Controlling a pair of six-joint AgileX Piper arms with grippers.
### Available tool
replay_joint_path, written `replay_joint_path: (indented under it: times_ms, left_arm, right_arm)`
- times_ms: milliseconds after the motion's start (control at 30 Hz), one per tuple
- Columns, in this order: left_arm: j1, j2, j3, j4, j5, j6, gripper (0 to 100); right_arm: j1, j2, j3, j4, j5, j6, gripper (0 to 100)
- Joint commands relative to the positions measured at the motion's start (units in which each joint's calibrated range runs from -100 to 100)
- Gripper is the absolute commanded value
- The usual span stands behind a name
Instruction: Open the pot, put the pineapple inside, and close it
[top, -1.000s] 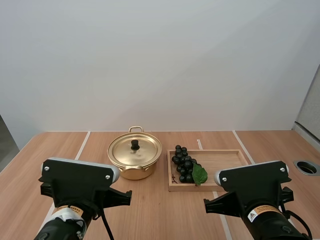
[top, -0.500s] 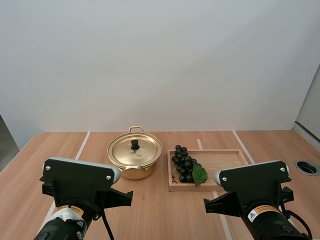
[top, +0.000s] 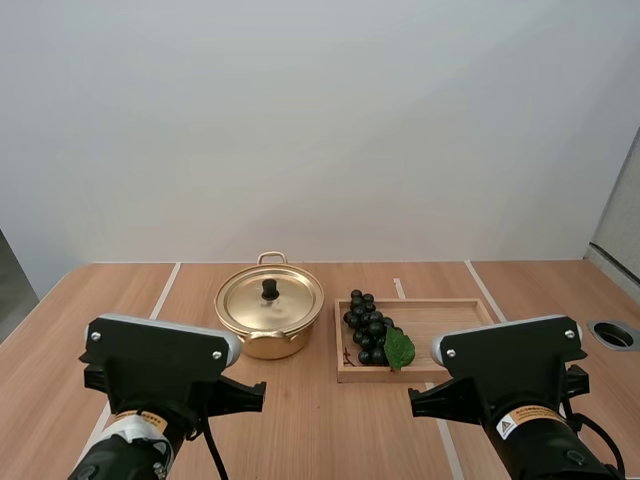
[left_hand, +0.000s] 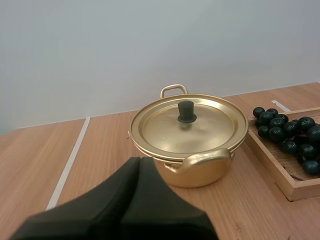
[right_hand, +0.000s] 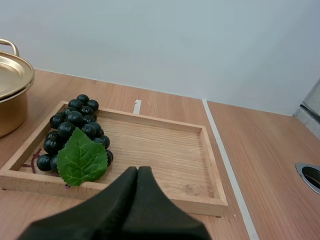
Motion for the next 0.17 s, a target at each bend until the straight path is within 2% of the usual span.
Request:
replay_joint_path:
  times_ms: [0, 133]
  left_arm:
    - [-0.16, -0.3, 0.1, -1.0, -0.7, -0.5, 0]
    - [-0.16, -0.3, 0.1, -0.9, -0.3, -0.5, 0]
  right_arm:
    - [-0.2, -0.3, 0.1, 0.2, -1.7, 0.0, 0]
    - [-0.2, -0.3, 0.1, 0.2, -1.7, 0.0, 0]
